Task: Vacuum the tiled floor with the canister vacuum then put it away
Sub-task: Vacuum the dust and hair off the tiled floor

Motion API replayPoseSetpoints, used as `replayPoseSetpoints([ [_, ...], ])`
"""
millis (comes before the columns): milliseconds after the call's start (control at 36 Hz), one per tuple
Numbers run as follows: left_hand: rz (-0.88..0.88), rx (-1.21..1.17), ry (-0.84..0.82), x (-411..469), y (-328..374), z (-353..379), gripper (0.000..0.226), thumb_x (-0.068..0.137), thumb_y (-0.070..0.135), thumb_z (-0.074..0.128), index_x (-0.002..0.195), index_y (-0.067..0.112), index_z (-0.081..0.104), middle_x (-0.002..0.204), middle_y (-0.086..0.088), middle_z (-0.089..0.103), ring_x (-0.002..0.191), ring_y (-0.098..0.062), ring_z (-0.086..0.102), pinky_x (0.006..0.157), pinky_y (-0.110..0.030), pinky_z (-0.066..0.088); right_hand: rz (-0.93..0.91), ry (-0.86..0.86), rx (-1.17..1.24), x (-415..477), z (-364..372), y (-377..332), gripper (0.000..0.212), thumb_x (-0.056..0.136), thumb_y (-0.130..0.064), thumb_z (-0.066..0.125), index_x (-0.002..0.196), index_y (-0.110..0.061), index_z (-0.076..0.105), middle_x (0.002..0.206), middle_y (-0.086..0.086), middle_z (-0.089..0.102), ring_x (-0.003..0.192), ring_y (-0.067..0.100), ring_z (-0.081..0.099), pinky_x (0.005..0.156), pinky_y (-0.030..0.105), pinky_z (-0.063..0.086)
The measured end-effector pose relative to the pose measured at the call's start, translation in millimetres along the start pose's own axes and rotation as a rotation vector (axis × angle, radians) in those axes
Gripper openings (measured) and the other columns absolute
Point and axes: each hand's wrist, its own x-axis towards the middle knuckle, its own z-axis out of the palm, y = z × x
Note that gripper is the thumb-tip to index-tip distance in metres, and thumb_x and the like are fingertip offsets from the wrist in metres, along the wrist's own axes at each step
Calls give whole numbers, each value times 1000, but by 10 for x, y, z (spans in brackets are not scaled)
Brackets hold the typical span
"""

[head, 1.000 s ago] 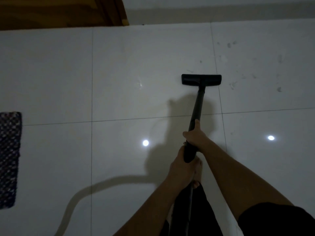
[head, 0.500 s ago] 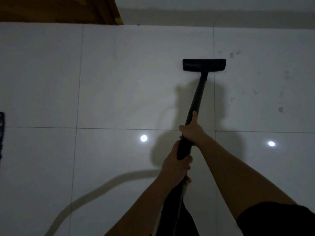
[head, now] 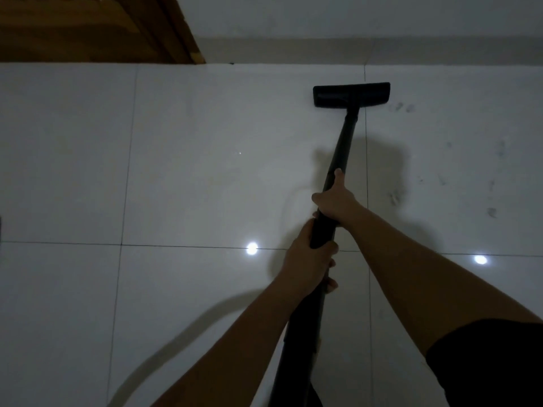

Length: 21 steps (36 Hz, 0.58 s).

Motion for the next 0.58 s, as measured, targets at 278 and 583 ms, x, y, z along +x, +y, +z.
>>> replayPoseSetpoints([
  [278, 27, -16, -46, 169, 371, 2, 36, 91, 6, 51, 125, 17, 50, 76, -6, 51, 54, -15, 48, 37, -18, 44, -36, 43, -71, 197, -176, -282, 85, 91, -11, 50, 152, -20, -9, 131, 25, 45, 105, 34, 59, 91, 41, 51],
  [583, 50, 51, -69, 215, 470, 248, 40, 91, 7, 51, 129, 21, 47, 78, -6, 51, 55, -15, 49, 36, -18, 45, -28, 112, -18, 222, -456, -238, 85, 89, -9, 49, 152, -21, -7, 132, 24, 45, 103, 35, 62, 92, 44, 52],
])
